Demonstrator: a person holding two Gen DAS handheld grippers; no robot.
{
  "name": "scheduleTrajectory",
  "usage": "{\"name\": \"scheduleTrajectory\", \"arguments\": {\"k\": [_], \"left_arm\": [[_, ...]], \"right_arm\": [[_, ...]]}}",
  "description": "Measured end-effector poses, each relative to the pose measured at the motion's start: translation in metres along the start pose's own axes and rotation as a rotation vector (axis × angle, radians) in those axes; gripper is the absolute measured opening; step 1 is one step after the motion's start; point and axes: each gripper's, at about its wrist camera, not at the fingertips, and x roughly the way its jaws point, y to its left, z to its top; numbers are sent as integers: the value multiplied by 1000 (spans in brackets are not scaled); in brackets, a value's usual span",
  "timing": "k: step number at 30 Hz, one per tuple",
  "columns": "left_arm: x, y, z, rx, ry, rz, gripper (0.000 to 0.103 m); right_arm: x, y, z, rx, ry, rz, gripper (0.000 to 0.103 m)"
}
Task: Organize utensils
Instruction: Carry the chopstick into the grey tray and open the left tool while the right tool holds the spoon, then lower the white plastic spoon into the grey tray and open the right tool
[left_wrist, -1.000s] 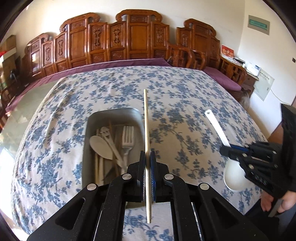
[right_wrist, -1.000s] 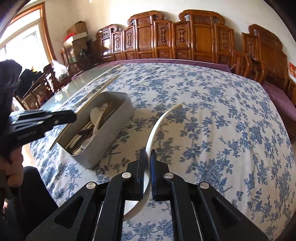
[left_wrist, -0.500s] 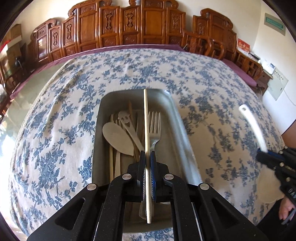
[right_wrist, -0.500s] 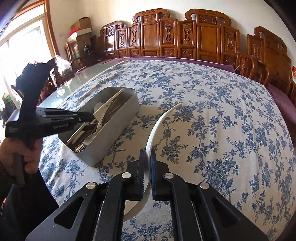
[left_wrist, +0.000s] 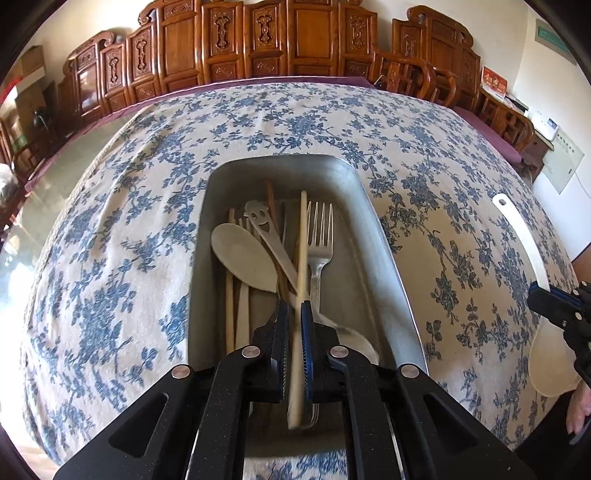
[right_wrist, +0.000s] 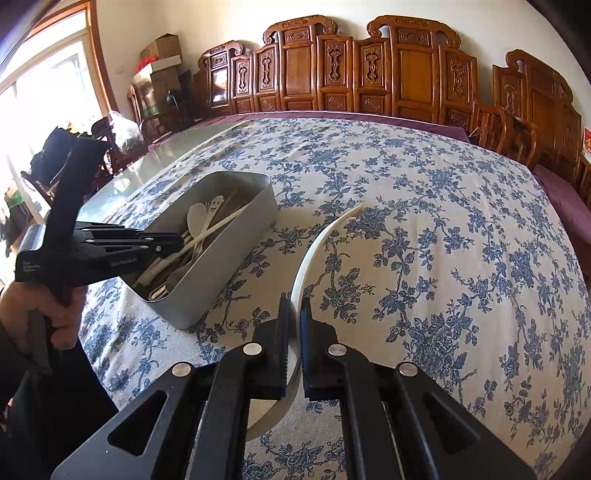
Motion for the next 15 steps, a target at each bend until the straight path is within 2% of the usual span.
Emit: {"name": "scheduleTrajectory", "arguments": {"k": [8,12,15], "left_arm": [[-39,8,-4,13,-39,25,7],[-58,14,-4,7,-68,30,16],[-70,19,-5,-2,-85,29,16]], "right_arm": [[-12,8,2,-8,-25,-6,7],[-16,16,6,-14,-36,-5,7],[-13,21,7,4,-37,5,7]]}}
